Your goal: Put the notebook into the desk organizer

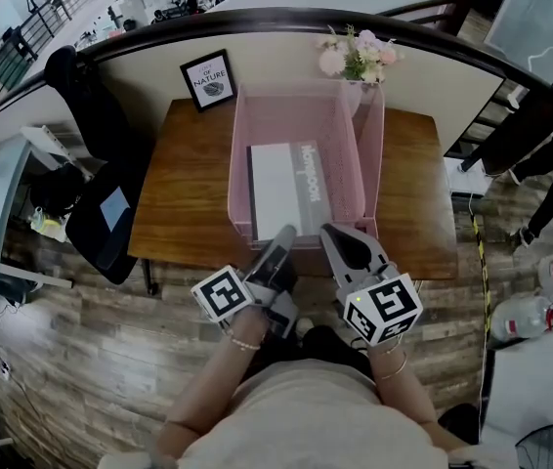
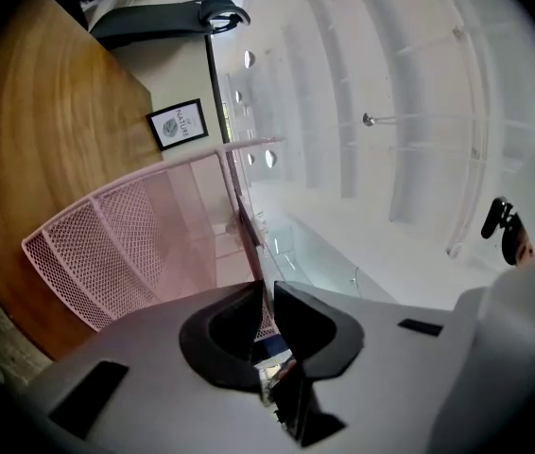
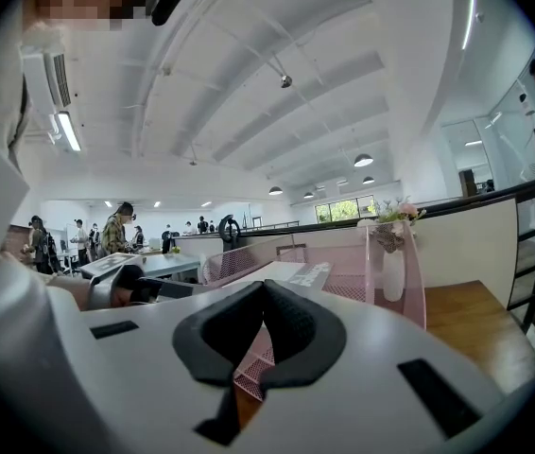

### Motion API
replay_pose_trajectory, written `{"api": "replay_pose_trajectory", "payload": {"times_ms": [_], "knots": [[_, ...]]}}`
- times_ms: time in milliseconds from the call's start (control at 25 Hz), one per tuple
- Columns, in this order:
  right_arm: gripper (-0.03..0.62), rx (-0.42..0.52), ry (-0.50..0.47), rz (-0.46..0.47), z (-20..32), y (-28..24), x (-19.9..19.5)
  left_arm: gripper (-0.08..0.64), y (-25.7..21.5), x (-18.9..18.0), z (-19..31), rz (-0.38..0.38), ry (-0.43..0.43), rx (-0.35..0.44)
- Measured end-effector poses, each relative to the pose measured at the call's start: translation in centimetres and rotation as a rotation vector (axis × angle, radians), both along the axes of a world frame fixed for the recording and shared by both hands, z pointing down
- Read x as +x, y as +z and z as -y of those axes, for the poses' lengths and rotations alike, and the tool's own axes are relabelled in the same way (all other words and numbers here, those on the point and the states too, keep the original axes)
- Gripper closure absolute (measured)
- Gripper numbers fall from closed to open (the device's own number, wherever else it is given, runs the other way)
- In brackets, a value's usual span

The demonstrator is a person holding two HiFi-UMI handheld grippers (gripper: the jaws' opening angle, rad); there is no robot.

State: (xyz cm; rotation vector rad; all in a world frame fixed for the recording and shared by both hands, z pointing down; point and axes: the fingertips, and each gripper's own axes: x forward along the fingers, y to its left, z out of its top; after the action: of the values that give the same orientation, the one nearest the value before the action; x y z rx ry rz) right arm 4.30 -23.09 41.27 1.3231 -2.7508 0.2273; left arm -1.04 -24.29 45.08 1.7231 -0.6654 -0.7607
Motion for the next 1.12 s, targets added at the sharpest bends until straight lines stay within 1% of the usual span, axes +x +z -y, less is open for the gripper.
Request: {"api": "replay_pose_trajectory", "payload": {"times_ms": [240, 360, 480, 600, 680, 760, 800, 880, 1000, 1040, 1120], "knots": [[0.58, 0.004, -0.004, -0.003, 0.1, -0.2, -0.1, 0.507, 0.0, 0.0, 0.2, -0.007, -0.019, 0.005], [0.58, 0.008, -0.007, -0.002, 0.2, -0.4, -0.1, 0.47, -0.1, 0.0, 0.0, -0.003, -0.029, -0.001], [0.58, 0.012, -0.012, -0.003, 0.3, -0.6, -0.3, 0.446, 0.1, 0.0, -0.7, 0.033, -0.026, -0.003], [0.58, 0.021, -0.017, -0.003, -0.2, -0.9, -0.4, 0.431, 0.3, -0.2, -1.9, 0.099, -0.016, 0.005], [0.58, 0.027, -0.02, -0.001, -0.5, -1.1, -0.6, 0.431, 0.0, -0.5, -2.6, 0.153, -0.01, 0.036], [0.58, 0.031, -0.022, 0.002, -0.5, -1.3, -0.6, 0.431, -1.1, -0.5, -3.0, 0.193, 0.002, 0.103], [0.58, 0.033, -0.021, 0.004, -0.5, -1.4, -0.6, 0.428, -1.5, -0.4, -3.0, 0.203, 0.009, 0.124], [0.58, 0.038, -0.022, 0.007, -0.5, -1.6, -0.5, 0.419, -1.3, -0.4, -3.1, 0.205, 0.014, 0.118], [0.58, 0.039, -0.028, 0.005, -0.6, -1.6, -0.7, 0.409, 0.0, -0.8, -3.4, 0.182, -0.003, 0.034], [0.58, 0.037, -0.03, 0.005, -0.6, -1.6, -0.8, 0.4, 0.1, -0.9, -3.5, 0.182, -0.005, 0.027], [0.58, 0.036, -0.033, 0.005, -0.7, -1.6, -0.9, 0.383, -0.8, -0.8, -3.7, 0.203, 0.011, 0.087]]}}
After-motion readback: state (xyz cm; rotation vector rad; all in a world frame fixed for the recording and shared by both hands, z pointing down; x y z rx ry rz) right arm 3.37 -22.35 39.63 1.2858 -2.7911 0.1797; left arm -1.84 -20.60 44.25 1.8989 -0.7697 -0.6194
